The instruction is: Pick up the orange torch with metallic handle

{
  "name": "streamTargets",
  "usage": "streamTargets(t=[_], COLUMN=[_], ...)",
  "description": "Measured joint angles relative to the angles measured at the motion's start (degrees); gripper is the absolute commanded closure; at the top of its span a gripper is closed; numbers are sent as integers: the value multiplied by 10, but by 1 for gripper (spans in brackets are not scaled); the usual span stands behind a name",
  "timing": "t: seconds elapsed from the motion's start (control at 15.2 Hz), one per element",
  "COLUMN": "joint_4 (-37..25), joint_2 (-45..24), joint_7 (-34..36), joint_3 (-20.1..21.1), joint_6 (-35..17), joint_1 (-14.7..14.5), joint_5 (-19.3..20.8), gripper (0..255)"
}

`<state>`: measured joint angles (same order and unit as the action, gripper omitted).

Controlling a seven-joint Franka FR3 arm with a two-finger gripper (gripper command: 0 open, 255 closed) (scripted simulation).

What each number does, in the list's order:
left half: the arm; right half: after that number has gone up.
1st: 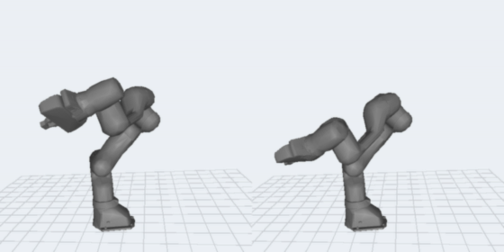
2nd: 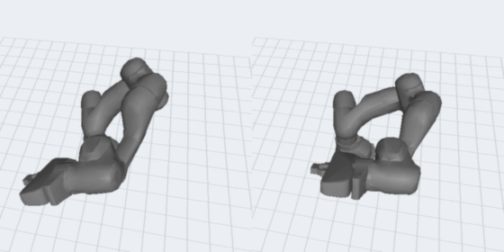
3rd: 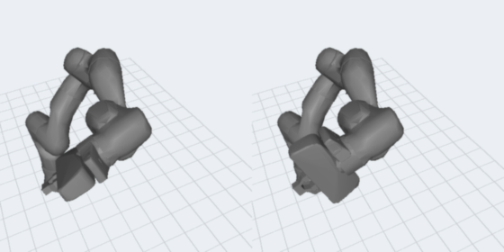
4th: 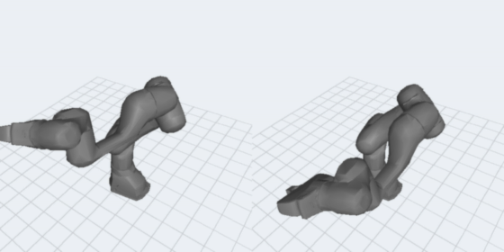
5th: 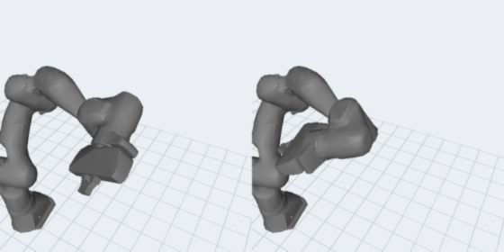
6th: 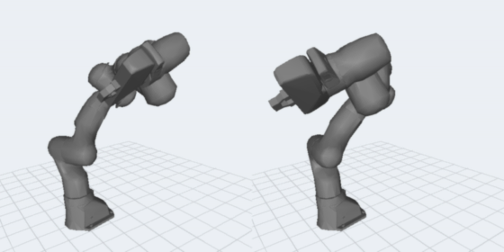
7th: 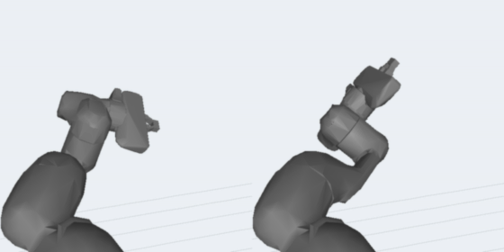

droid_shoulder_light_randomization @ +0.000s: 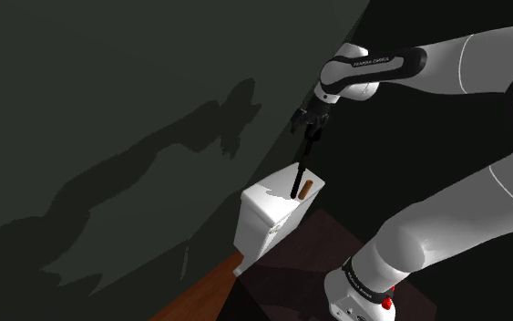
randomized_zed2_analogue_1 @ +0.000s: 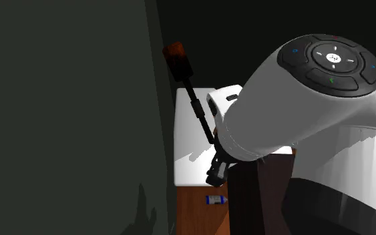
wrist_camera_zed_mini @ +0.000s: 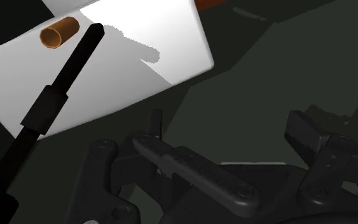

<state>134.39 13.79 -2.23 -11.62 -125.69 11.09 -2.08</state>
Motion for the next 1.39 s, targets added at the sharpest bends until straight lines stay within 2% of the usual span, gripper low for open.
streamTargets(t=[0.4, 0.79, 0.99, 1.39], joint_4=[-46, -117, -148, -235], joint_2=[-117, -227, -286, -396], joint_7=[-8, -30, -43, -53], joint_3=[-30, -54, -59, -61], joint_6=[-65, -94, -115, -125], joint_1=[18, 48, 68, 114], joint_5=[-34, -82, -113, -165], gripper=[0, 0, 0, 0])
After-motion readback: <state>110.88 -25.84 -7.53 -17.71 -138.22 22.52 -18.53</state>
